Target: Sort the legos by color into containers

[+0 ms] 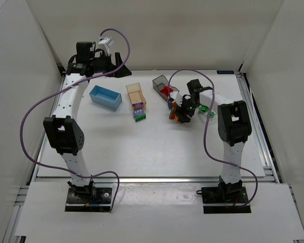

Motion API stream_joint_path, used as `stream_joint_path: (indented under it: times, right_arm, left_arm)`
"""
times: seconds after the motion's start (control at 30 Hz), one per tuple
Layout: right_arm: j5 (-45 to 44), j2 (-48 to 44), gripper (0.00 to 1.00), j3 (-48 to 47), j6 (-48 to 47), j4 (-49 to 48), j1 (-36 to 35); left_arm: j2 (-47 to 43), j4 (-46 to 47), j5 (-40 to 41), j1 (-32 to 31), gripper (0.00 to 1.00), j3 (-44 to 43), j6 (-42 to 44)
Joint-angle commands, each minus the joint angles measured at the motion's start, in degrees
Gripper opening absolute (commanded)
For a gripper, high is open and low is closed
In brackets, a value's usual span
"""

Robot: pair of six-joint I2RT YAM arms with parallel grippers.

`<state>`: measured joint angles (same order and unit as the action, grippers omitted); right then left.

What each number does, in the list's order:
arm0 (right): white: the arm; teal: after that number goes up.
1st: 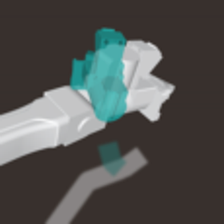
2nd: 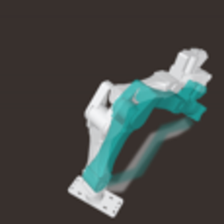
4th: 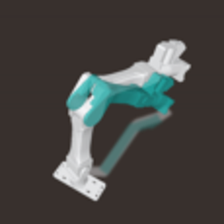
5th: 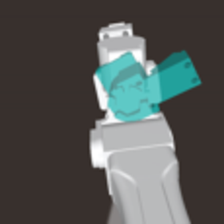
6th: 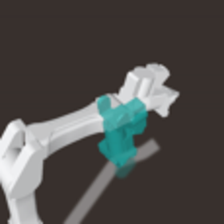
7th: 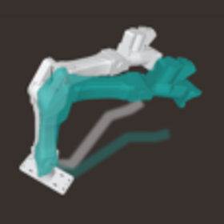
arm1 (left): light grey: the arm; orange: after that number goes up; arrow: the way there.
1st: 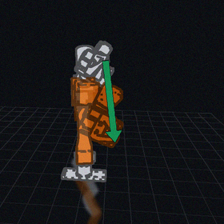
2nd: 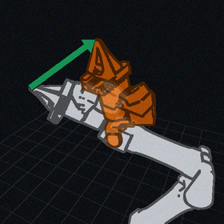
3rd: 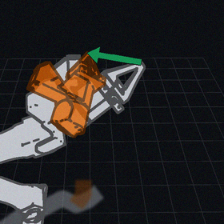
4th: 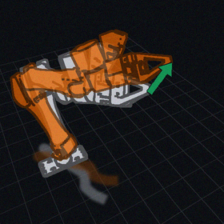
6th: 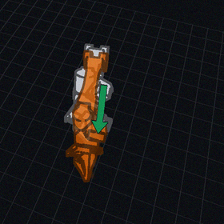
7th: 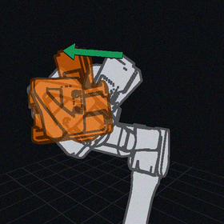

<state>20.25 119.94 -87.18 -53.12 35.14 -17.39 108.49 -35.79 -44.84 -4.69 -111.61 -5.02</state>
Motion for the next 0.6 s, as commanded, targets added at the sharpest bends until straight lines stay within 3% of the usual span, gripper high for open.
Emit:
stream_joint_path:
  times: [0.0,0.07,0.17,0.2,0.23,0.3,0.57]
  right_arm:
    - [-2.14,-0.41,0.68,2.27,0.3,-2.87,-0.28]
    - [-1.71,-1.37,0.6,2.97,1.09,-4.02,-0.28]
    - [0.22,-3.83,0.37,3.76,1.71,-3.76,-0.54]
    - [1.45,-4.53,0.2,4.2,2.06,-3.41,-0.54]
    - [1.98,-6.63,0.14,4.82,2.23,-3.41,-0.63]
    - [3.38,-9.71,0.08,7.44,2.76,-4.02,-0.28]
    - [11.3,-31.59,0.04,14.66,7.59,-4.28,0.95]
  left_arm:
    - [-0.21,0.2,-1.56,0.29,1.0,-1.42,-0.35]
    - [-0.64,0.37,-1.65,0.21,1.0,-0.72,-0.35]
    - [-1.52,0.55,-2.62,0.12,0.99,2.0,-0.43]
    - [-1.96,0.55,-3.06,0.12,0.99,2.71,-0.78]
    - [-2.4,0.72,-3.41,0.12,0.99,3.59,-1.05]
    - [-3.89,0.55,-6.47,0.12,0.99,6.75,-1.4]
    - [-8.9,-1.21,-22.39,-0.58,0.95,22.48,-4.99]
